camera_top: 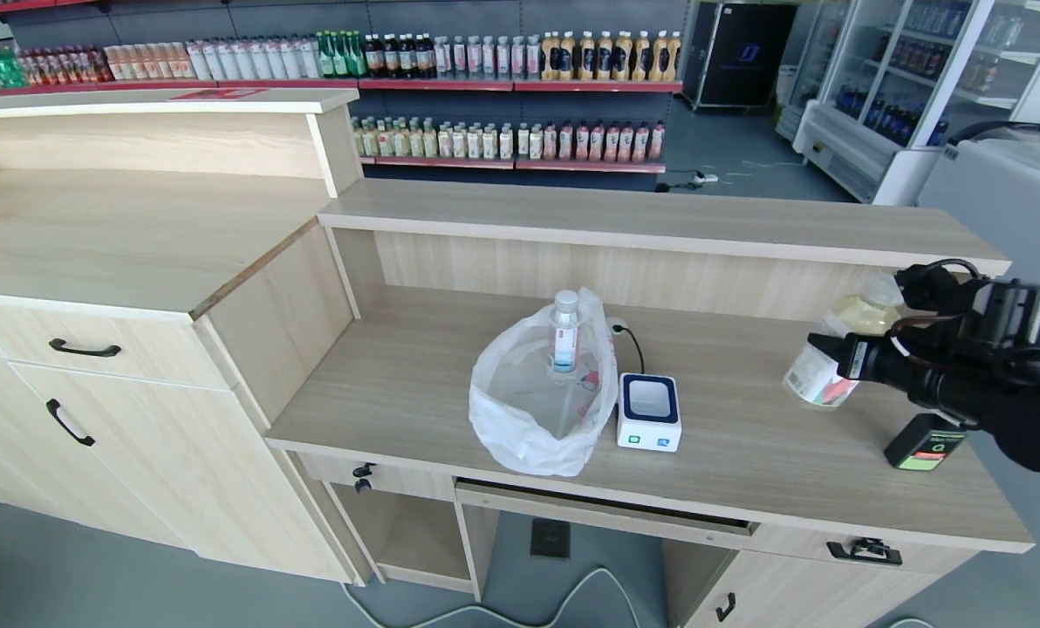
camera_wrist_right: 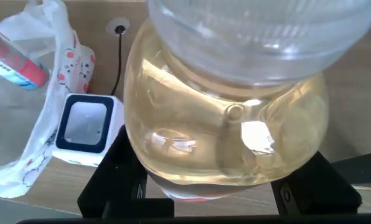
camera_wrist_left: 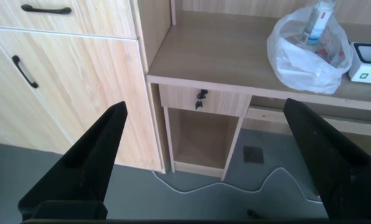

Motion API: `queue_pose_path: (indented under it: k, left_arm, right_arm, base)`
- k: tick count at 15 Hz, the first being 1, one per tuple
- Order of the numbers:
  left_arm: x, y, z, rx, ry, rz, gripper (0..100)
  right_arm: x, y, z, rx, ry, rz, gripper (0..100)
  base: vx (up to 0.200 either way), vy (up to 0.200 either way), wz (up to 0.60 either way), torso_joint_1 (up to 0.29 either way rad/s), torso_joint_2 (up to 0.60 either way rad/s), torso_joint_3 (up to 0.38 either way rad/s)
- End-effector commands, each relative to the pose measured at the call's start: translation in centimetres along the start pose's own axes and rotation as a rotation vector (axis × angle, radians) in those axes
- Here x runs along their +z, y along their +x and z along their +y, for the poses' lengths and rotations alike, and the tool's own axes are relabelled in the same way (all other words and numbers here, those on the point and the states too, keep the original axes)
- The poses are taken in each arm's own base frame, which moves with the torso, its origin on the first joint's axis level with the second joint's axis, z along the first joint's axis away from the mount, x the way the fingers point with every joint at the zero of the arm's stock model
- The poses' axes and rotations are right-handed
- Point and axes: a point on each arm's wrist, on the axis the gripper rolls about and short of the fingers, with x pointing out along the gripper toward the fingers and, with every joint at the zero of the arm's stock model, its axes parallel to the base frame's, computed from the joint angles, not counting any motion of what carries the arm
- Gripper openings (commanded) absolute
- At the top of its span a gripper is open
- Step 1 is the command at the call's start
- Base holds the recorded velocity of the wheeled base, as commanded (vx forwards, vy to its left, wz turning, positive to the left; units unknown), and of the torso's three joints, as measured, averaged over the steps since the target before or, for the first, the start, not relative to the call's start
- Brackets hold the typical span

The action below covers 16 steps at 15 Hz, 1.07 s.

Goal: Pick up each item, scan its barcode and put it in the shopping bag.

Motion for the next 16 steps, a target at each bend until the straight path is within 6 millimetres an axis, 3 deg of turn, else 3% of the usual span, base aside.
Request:
queue_pose_path:
  k: [1, 7, 11, 16]
  left_arm:
    - [0.0, 0.0, 0.0, 0.001, 0.000, 0.000, 100]
    - [0.0, 0.0, 0.0, 0.001, 0.000, 0.000, 100]
    - [0.0, 0.0, 0.0, 0.001, 0.000, 0.000, 100]
    - [0.0, 0.0, 0.0, 0.001, 0.000, 0.000, 100]
  right_arm:
    - [5.6, -7.7, 3.0, 0.166, 0.001, -0.122, 0]
    - [8.6, -13.2, 6.9, 0.564, 0.075, -0.078, 0]
    - [10.1, -15.1, 8.8, 0.724, 0.052, -0.062, 0]
    - [9.5, -18.9, 11.5, 0.862, 0.048, 0.036, 0]
  base:
    - [0.000, 0.000, 0.00, 0.000, 0.00, 0.000]
    - [0.000, 0.000, 0.00, 0.000, 0.00, 0.000]
    - [0.000, 0.000, 0.00, 0.000, 0.00, 0.000]
    - [0.000, 0.000, 0.00, 0.000, 0.00, 0.000]
